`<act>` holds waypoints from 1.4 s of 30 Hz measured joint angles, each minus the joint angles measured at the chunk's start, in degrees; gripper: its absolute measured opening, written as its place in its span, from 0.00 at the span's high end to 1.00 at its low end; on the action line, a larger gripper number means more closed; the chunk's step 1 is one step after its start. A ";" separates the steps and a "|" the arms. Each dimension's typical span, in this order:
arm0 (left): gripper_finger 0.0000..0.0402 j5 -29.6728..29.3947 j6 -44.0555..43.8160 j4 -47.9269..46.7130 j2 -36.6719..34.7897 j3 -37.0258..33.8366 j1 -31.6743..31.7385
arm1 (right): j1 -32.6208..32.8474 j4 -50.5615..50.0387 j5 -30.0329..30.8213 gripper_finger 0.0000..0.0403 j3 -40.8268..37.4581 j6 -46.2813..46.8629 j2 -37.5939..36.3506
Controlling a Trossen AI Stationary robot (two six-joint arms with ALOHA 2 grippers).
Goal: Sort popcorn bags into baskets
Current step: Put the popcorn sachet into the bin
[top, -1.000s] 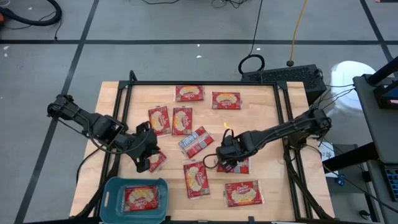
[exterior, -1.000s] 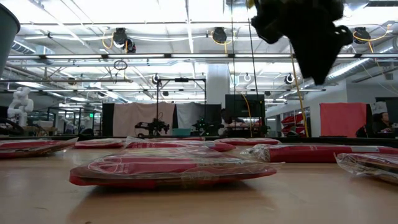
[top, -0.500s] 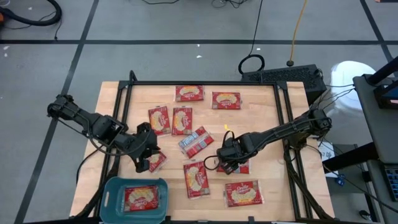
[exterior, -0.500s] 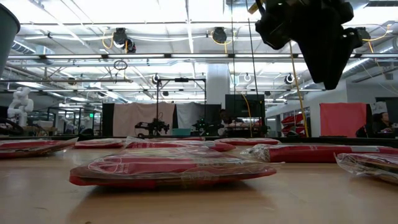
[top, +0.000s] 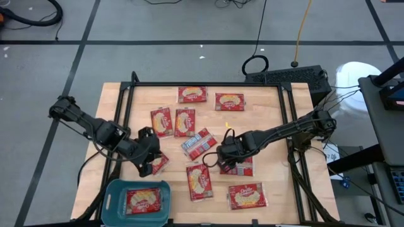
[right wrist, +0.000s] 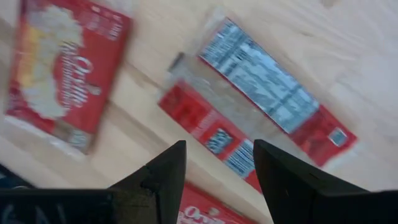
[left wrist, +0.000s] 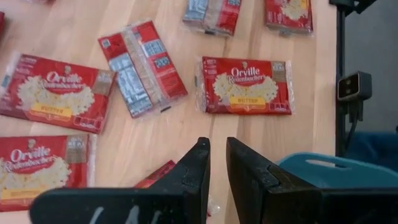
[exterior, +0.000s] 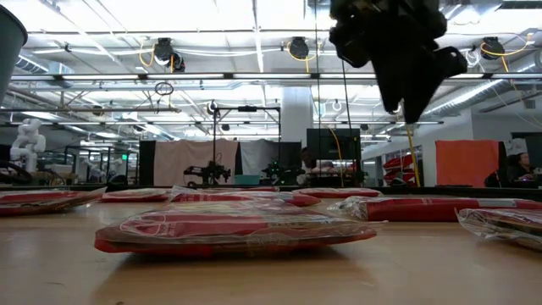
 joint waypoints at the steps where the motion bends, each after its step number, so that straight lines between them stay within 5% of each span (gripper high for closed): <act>1: 0.86 0.02 -0.27 -0.03 0.00 -0.42 -0.36 | -0.04 1.09 -0.77 0.55 0.00 -0.23 0.00; 17: 0.86 -2.69 -4.41 -0.12 0.00 -1.79 0.38 | -0.04 2.28 -7.00 0.55 0.00 -0.04 0.00; 23: 0.86 -2.69 1.79 -0.13 0.00 -1.79 1.39 | -1.00 1.08 -9.79 0.55 0.00 1.23 0.00; 33: 0.86 0.35 -6.51 -0.05 0.05 -1.79 0.77 | -2.87 3.13 -11.62 0.55 -5.64 -5.68 -0.04; 42: 0.86 0.36 -11.17 -0.11 0.68 -1.74 -0.48 | -3.23 4.46 -6.72 0.37 -10.01 -18.01 -0.04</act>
